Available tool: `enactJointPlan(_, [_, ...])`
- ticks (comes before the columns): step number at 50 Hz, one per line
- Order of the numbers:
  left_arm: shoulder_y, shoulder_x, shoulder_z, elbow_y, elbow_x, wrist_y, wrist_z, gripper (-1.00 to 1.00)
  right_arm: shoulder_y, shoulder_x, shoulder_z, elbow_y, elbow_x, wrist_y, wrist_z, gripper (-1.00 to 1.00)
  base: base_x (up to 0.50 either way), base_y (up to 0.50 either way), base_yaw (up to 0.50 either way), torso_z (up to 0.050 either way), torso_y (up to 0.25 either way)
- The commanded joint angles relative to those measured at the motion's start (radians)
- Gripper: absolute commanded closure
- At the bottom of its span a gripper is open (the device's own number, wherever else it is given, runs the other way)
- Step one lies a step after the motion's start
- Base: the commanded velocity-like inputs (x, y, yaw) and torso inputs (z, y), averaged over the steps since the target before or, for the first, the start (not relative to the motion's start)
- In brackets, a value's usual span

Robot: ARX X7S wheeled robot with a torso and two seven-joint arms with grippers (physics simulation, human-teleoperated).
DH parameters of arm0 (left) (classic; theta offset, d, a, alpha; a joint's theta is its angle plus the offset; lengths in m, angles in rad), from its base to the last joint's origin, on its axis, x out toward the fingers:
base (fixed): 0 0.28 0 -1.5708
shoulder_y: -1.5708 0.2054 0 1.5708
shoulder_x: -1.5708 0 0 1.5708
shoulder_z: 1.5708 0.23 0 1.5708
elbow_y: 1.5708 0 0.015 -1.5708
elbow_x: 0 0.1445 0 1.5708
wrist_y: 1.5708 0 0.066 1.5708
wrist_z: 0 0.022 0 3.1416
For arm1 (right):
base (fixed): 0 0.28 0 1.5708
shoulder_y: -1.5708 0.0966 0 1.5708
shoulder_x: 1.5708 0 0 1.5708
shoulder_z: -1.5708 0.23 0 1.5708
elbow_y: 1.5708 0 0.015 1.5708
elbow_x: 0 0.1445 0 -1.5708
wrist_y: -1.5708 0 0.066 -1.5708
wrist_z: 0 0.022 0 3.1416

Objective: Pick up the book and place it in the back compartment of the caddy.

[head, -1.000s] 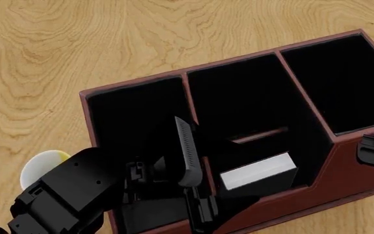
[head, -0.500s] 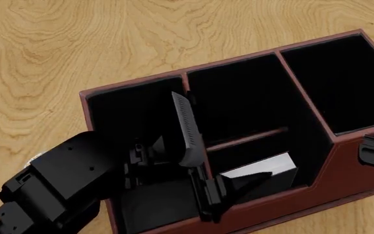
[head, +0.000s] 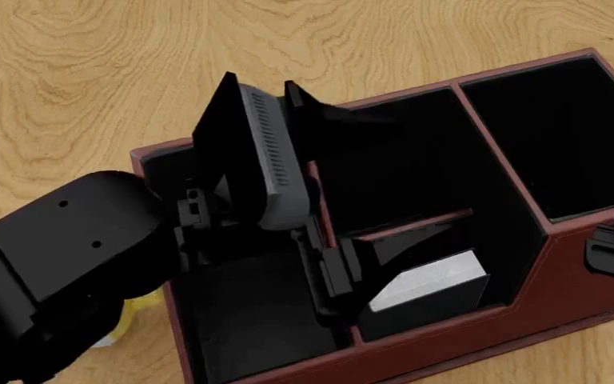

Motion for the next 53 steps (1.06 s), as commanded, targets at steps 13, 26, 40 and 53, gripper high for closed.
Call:
enactJointPlan(13, [-0.058,-0.093,-0.071,0.115,-0.044,-0.037,-0.076,-1.00,0.032,0.008,-0.012,-0.015,0.018,0.011,0.011,-1.00,0.00,0.00,0.00,0.000,0.000])
enactJointPlan(26, [-0.088,-0.145,-0.126,0.144,-0.076,-0.051,-0.118,-1.00,0.021,0.021,0.002,-0.023,0.027,0.006,0.021,-1.00,0.00,0.00,0.00,0.000,0.000])
enactJointPlan(40, [-0.124,-0.233,-0.204,0.181,-0.115,-0.061,-0.168,-1.00,0.081,0.005,-0.039,-0.026,0.034,0.031,0.019,-1.00,0.00,0.00,0.00,0.000,0.000])
enactJointPlan(53, [-0.134,-0.350,-0.268,0.270,-0.163,-0.104,-0.245,-1.00,0.081,0.002,-0.045,-0.024,0.030,0.029,0.019,-1.00,0.00,0.00,0.00,0.000,0.000])
